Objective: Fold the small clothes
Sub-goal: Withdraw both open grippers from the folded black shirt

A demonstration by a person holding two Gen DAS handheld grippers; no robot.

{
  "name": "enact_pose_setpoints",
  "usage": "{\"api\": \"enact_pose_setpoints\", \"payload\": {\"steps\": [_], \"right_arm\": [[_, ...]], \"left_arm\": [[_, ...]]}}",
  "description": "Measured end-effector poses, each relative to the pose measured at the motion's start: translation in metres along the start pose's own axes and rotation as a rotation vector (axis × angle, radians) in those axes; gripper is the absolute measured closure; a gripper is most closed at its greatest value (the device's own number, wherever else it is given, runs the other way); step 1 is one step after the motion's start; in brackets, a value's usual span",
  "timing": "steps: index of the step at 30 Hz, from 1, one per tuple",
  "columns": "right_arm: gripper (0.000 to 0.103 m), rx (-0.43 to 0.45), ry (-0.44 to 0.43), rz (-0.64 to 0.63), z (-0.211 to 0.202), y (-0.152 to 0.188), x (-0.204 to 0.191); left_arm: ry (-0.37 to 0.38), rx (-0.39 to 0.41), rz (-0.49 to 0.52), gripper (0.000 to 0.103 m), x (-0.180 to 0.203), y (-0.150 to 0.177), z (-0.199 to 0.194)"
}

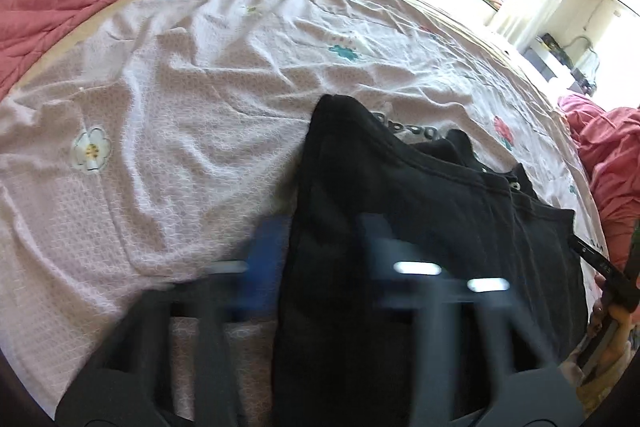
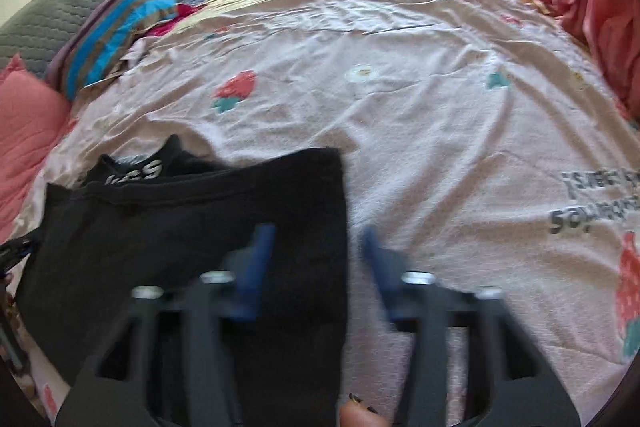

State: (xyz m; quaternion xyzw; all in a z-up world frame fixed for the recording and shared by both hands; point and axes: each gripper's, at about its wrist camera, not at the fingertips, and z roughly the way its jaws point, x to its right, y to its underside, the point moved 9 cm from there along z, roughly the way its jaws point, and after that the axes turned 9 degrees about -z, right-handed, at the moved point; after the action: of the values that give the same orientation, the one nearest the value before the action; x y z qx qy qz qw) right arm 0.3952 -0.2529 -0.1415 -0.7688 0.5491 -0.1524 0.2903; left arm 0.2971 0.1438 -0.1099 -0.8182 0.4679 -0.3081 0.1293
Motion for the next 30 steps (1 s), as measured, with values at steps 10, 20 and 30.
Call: {"api": "enact_pose_setpoints", "payload": {"steps": [10, 20, 30], "right_arm": [[0.097, 0.063, 0.082, -0.004, -0.015, -0.004, 0.005], [0.057, 0.073, 0.159, -0.041, -0.036, 0.013, -0.004], [0.049, 0.055, -0.037, -0.242, -0.065, 0.047, -0.100]], "left_arm": [[-0.020, 0.033, 0.019, 0.100, -0.003, -0.003, -0.004], [-0.061, 0.105, 0.031, 0.095, -0.002, 0.004, -0.028], [0.037, 0.020, 0.175, 0.077, 0.060, 0.069, -0.047]]}}
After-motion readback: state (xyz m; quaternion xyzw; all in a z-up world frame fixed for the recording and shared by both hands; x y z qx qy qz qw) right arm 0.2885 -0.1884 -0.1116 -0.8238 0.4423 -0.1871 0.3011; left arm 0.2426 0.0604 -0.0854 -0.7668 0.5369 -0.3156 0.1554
